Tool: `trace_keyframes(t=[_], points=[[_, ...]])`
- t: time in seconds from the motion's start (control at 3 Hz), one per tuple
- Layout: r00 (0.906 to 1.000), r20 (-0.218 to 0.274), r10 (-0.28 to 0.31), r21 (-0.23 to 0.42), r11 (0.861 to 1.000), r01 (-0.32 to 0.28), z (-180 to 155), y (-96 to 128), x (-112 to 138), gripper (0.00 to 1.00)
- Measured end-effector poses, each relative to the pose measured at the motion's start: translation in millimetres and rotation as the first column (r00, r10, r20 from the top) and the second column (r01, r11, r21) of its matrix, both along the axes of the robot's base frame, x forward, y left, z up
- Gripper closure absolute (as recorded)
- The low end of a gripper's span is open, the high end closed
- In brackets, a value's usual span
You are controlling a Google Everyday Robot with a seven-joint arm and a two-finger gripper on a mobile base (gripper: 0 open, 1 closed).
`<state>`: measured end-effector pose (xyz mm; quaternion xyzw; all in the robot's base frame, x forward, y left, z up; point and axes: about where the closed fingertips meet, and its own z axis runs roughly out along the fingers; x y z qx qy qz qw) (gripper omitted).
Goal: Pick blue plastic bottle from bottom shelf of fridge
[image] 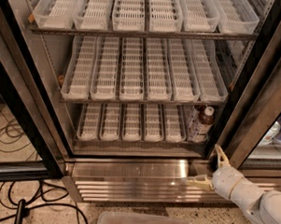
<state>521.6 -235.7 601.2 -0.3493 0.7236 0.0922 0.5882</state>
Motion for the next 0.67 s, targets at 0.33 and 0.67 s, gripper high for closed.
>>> trace_keyframes(t=[0.33,0.67], points=[[1.0000,0.003,0.000,0.000,1.000,0.000,-0.1,0.1,-0.1,0.11],[0.9999,0.003,-0.012,0.028,1.000,0.012,4.6,2.0,-2.4,0.28]])
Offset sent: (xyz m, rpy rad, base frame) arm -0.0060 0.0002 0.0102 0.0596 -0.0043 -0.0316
